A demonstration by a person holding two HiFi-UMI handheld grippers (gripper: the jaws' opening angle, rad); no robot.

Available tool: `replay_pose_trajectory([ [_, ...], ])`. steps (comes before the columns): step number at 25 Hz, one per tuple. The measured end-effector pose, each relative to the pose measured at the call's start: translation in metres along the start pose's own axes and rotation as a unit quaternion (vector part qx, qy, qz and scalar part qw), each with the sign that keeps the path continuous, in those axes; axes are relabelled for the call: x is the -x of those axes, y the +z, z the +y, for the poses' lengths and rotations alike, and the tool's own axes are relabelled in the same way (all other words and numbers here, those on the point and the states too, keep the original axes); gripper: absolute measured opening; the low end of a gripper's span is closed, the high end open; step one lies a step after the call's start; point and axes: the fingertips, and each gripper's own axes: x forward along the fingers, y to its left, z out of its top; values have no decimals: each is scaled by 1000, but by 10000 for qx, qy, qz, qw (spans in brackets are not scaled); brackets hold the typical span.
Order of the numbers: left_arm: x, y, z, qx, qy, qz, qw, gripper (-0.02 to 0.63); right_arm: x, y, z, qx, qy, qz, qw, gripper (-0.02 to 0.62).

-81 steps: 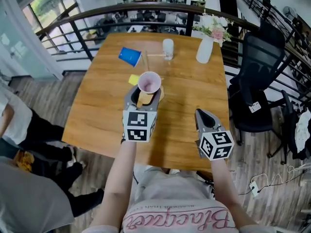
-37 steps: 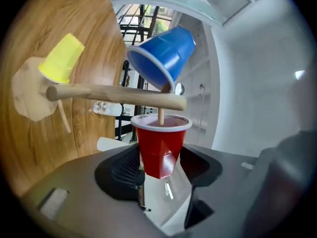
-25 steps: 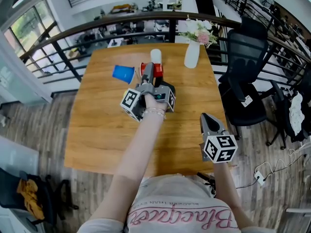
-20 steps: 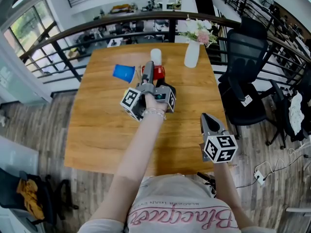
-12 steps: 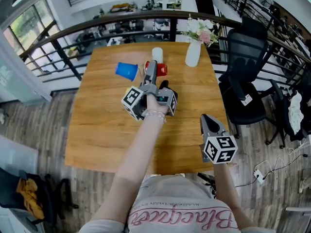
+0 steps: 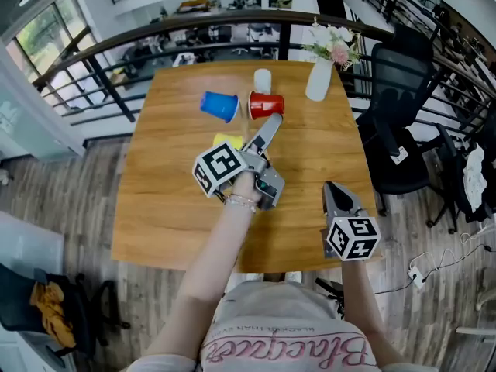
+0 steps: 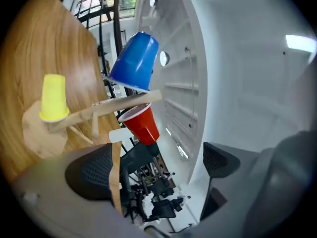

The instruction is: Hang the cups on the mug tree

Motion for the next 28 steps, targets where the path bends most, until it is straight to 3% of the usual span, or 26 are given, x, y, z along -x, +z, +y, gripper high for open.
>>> replay_pose_trajectory([
  [3, 18, 0, -2, -666, 146, 350, 9971, 569, -5, 3, 11, -50, -34, -60, 10000, 2],
  [6, 37, -1, -1, -1493, 339, 634, 9862, 568, -10, 7, 22, -69, -47, -163, 9998, 2],
  [12, 67, 15, -7, -3197, 659, 689, 9427, 529, -16, 8, 35, -19, 3, -254, 9997, 2],
  [19, 112, 54, 6, -4076, 1195, 274, 9049, 417, -26, 34, 51, 330, 294, -434, 9981, 2],
  [21, 124, 63, 4, -4371, 1328, 128, 8895, 397, -29, 46, 59, 510, 424, -540, 9963, 2],
  [25, 150, 74, -8, -5050, 1637, -203, 8472, 314, -31, 68, 78, 878, 712, -751, 9908, 2],
  [28, 166, 72, -18, -5401, 1798, -358, 8214, 254, -28, 78, 91, 1122, 922, -850, 9857, 2],
])
